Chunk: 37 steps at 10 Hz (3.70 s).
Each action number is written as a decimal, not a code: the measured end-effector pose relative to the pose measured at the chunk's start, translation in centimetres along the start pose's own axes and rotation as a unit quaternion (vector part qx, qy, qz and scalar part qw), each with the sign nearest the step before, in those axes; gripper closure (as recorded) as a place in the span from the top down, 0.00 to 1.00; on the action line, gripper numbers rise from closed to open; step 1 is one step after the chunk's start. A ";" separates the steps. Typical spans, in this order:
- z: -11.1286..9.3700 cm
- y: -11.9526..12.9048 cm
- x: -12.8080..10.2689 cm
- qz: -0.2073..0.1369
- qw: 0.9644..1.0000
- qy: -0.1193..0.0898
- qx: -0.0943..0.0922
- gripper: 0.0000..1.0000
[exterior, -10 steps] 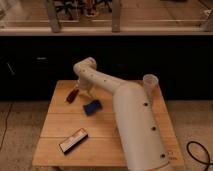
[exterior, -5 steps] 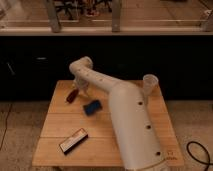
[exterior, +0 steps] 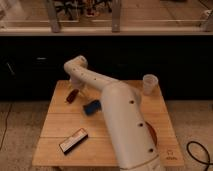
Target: Drag the pepper across the table
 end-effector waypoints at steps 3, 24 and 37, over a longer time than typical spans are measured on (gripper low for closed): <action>0.7 -0.4 -0.4 0.001 1.000 -0.004 -0.010 0.80; 1.9 -0.6 -0.4 -0.005 0.999 0.002 -0.033 0.00; 1.8 0.6 1.0 0.026 0.993 0.092 -0.067 0.00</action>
